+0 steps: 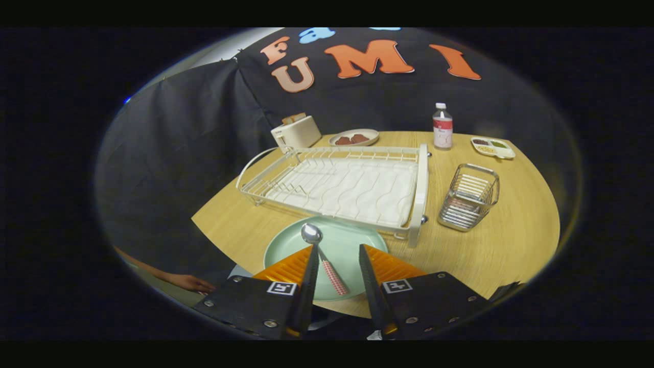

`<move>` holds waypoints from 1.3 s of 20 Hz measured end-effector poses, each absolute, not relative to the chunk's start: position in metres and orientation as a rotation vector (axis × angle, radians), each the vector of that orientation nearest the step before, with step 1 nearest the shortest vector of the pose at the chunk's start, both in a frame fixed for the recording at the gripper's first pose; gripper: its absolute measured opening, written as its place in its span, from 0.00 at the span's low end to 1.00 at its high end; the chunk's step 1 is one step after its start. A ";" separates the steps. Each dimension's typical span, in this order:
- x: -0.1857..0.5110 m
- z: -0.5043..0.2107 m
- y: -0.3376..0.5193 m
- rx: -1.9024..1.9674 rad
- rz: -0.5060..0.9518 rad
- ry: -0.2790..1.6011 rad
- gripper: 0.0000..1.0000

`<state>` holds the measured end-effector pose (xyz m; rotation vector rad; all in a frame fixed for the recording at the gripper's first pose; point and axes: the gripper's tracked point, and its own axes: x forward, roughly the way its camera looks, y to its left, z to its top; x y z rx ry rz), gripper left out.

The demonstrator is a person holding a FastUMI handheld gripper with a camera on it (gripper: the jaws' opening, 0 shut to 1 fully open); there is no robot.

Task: Take the plate from the dish rack, then take the spoon from the basket and place it into the plate.

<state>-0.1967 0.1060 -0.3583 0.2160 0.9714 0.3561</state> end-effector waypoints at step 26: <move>-0.044 -0.068 -0.035 0.033 -0.053 0.178 0.96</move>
